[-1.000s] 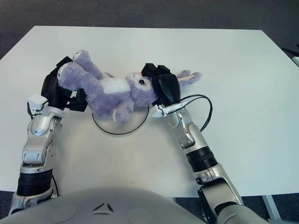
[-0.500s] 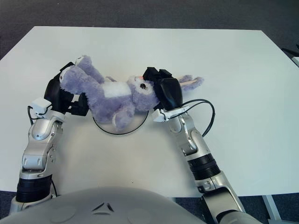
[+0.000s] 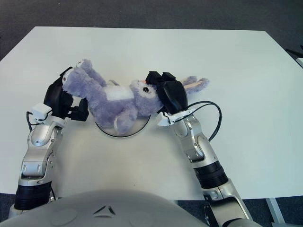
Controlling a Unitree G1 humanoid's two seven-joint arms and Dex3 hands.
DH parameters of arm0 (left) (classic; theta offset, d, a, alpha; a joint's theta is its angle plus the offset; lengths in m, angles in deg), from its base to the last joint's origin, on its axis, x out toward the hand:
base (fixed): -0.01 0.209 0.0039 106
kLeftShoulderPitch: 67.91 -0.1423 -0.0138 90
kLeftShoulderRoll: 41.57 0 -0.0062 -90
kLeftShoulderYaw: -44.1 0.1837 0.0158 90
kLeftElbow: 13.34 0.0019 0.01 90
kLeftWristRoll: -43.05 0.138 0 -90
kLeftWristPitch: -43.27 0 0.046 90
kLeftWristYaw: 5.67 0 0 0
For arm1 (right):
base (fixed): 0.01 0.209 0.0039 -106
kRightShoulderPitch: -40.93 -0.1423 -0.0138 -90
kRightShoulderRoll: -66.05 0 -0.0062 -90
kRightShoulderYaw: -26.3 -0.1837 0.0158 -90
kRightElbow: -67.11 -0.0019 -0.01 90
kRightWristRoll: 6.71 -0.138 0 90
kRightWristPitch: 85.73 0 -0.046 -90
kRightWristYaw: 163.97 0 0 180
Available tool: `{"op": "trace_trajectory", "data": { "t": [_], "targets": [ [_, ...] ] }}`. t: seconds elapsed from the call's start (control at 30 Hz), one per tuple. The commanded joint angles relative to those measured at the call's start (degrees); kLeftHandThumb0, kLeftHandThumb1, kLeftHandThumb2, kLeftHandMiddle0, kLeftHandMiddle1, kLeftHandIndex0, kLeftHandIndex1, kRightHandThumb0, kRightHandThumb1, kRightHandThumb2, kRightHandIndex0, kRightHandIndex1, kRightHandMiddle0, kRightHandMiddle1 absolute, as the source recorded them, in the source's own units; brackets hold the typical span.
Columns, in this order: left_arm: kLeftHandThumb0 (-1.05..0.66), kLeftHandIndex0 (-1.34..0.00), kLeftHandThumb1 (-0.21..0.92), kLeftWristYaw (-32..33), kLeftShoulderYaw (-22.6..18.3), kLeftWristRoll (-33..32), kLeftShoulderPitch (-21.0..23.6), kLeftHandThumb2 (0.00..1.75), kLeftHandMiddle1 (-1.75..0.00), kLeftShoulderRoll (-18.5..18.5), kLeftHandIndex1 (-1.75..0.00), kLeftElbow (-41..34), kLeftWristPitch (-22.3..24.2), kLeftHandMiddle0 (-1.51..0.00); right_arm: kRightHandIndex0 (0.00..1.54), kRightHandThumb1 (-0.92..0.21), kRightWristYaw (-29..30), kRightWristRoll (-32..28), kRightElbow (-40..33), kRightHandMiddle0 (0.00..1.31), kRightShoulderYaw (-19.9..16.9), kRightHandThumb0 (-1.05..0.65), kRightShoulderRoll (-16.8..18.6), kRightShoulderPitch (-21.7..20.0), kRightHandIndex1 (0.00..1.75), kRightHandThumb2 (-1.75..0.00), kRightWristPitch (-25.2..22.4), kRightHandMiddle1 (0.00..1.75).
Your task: Put the doll into the plate.
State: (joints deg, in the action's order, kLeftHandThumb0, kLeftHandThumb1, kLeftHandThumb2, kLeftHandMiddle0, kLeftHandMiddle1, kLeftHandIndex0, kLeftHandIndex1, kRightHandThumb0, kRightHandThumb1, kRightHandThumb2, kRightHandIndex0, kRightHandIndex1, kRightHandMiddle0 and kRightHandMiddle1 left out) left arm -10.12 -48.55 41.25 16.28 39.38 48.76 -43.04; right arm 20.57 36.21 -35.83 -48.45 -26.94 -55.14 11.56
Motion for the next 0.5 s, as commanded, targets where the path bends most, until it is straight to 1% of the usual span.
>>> {"op": "trace_trajectory", "data": {
  "t": [0.0, 0.03, 0.07, 0.13, 0.17, 0.2, 0.27, 0.3, 0.33, 0.37, 0.4, 0.43, 0.47],
  "targets": [
    [0.0, -0.69, -0.06, -0.68, -1.32, -0.78, -1.32, 1.72, -1.68, 0.81, -1.75, -2.93, -0.56, -0.89, 0.06, -0.3, -5.65, -2.86, -2.49, 0.18, -0.96, -0.09, -2.2, 2.5, 1.2, -1.13, -0.98, 1.29],
    [0.0, -0.7, -0.06, -0.72, -1.36, -0.76, -1.34, 1.72, -1.7, 0.83, -1.73, -2.92, -0.67, -0.88, 0.04, -0.26, -6.75, -3.71, -3.12, 0.12, -1.28, -0.07, -2.49, 2.79, 1.06, -1.18, -1.1, 1.25],
    [0.0, -0.71, -0.06, -0.76, -1.41, -0.69, -1.38, 1.72, -1.72, 0.86, -1.71, -2.89, -0.88, -0.87, 0.02, -0.23, -7.74, -4.52, -3.69, 0.08, -1.62, -0.06, -2.8, 3.09, 0.98, -1.22, -1.18, 1.22],
    [0.0, -0.69, -0.04, -0.92, -1.66, -0.23, -1.52, 1.71, -1.73, 1.31, -1.7, -2.79, -1.78, -0.86, 0.01, -0.2, -9.29, -5.83, -4.42, 0.04, -2.11, -0.05, -3.18, 3.44, 0.87, -1.25, -1.21, 1.19],
    [0.0, -0.66, 0.01, -1.02, -1.82, 0.08, -1.58, 1.65, -1.74, 1.61, -1.7, -2.68, -2.37, -0.81, 0.01, -0.19, -9.95, -6.39, -4.67, 0.02, -2.3, -0.05, -3.3, 3.53, 0.76, -1.26, -1.19, 1.14],
    [0.0, -0.65, 0.03, -1.31, -2.17, 0.58, -1.64, 1.63, -1.74, 2.27, -1.7, -2.28, -3.45, -0.79, 0.01, -0.18, -10.68, -7.11, -5.04, 0.02, -2.59, -0.05, -3.53, 3.66, 0.72, -1.26, -1.08, 1.13],
    [0.0, -0.62, 0.14, -1.66, -2.55, 1.05, -1.69, 1.49, -1.74, 2.95, -1.67, -1.75, -4.67, -0.66, 0.0, -0.17, -11.56, -7.87, -5.5, 0.01, -2.98, -0.06, -3.74, 3.83, 0.58, -1.27, -0.95, 1.06],
    [0.0, -0.59, 0.23, -2.0, -2.83, 1.13, -1.7, 1.38, -1.74, 3.42, -1.64, -1.33, -5.24, -0.58, 0.0, -0.17, -11.92, -8.22, -5.56, 0.0, -3.16, -0.07, -3.81, 3.78, 0.53, -1.26, -0.86, 1.03],
    [0.0, -0.58, 0.27, -2.5, -3.22, 0.91, -1.86, 1.33, -1.74, 4.0, -1.63, -1.19, -5.42, -0.54, 0.0, -0.17, -12.35, -8.65, -5.6, 0.0, -3.34, -0.07, -3.85, 3.64, 0.51, -1.26, -0.8, 1.02],
    [0.0, -0.54, 0.34, -2.85, -3.49, 0.73, -1.99, 1.25, -1.75, 4.44, -1.63, -1.07, -5.58, -0.49, 0.0, -0.17, -12.69, -8.95, -5.63, 0.0, -3.48, -0.08, -3.86, 3.55, 0.47, -1.26, -0.75, 1.0],
    [0.0, -0.52, 0.36, -3.37, -3.86, 0.42, -2.23, 1.22, -1.75, 5.01, -1.62, -1.18, -5.47, -0.47, 0.0, -0.17, -13.04, -9.37, -5.69, 0.0, -3.66, -0.08, -3.91, 3.47, 0.46, -1.26, -0.67, 0.99],
    [0.14, -0.38, 0.42, -3.68, -4.07, 0.19, -2.39, 1.15, -1.73, 5.34, -1.66, -1.27, -5.37, -0.47, 0.0, -0.17, -13.29, -9.62, -5.74, 0.0, -3.78, -0.08, -3.93, 3.44, 0.42, -1.25, -0.62, 0.97],
    [0.24, -0.28, 0.46, -4.44, -4.71, 0.17, -2.87, 1.1, -1.72, 6.39, -1.69, -1.76, -4.85, -0.47, 0.0, -0.17, -13.63, -10.27, -5.77, 0.0, -4.03, -0.08, -4.0, 3.42, 0.4, -1.25, -0.41, 0.96]
  ]
}}
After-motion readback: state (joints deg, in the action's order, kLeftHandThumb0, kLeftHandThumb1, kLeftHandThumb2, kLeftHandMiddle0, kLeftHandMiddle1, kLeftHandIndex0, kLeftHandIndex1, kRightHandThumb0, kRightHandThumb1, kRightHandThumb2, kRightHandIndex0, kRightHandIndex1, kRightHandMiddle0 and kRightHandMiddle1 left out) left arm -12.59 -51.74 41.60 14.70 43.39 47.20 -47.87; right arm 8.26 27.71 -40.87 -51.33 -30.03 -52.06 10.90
